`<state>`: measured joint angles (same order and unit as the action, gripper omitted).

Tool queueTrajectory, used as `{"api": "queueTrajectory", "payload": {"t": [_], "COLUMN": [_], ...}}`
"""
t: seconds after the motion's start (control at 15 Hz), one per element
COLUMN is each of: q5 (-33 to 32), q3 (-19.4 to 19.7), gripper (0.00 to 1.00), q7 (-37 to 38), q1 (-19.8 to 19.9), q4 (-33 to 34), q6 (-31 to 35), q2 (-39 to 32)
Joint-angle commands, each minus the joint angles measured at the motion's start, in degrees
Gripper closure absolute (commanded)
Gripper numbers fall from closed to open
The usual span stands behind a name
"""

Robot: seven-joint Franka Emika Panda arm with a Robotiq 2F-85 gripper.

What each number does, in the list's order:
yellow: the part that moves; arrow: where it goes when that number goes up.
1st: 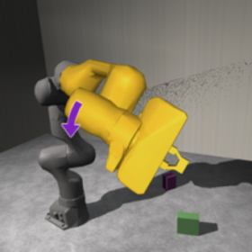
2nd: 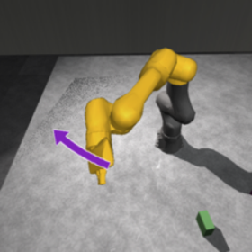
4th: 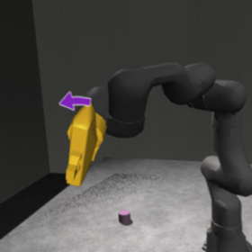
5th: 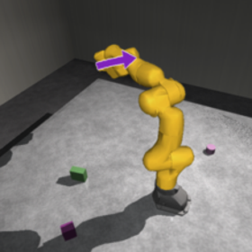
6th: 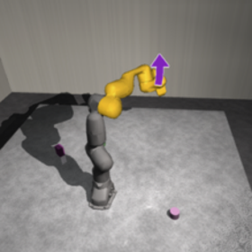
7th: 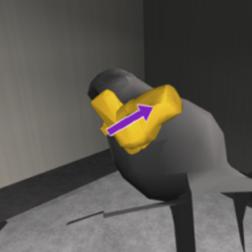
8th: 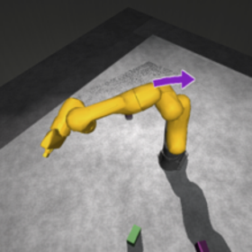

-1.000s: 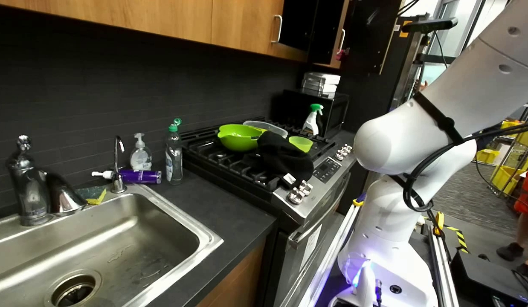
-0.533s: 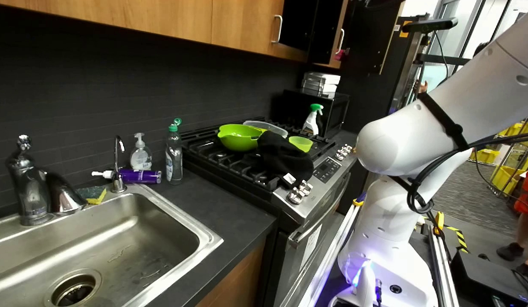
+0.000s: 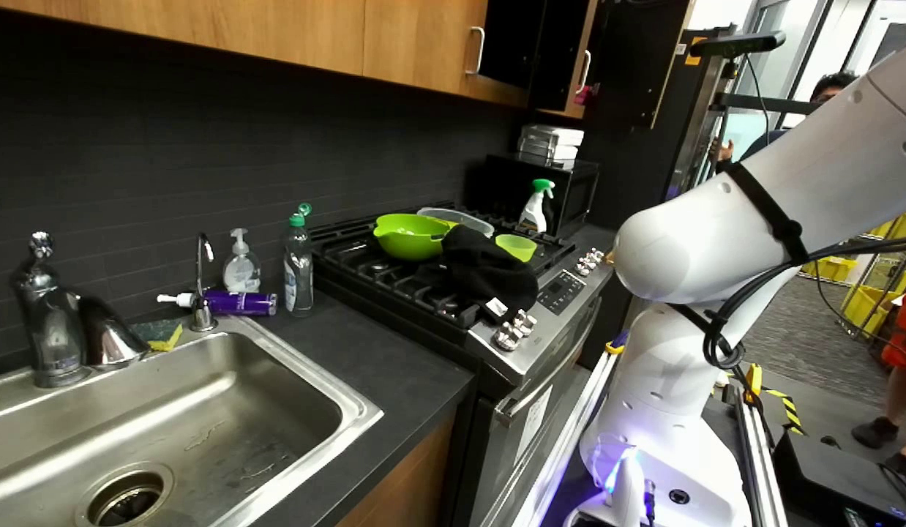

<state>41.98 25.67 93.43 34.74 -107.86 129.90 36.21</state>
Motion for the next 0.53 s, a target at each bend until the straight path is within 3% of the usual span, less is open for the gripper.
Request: {"api": "queueTrajectory", "payload": {"t": [0.0,0.47], "q5": [0.2,0.9], "q3": [0.3,-0.7], "gripper": [0.0,0.0], "q7": [0.5,0.3], "q1": [-2.9,-8.5], "q4": [-0.5,-4.4], "q6": [-3.0,-11.2], "q2": [1.7,3.8]}}
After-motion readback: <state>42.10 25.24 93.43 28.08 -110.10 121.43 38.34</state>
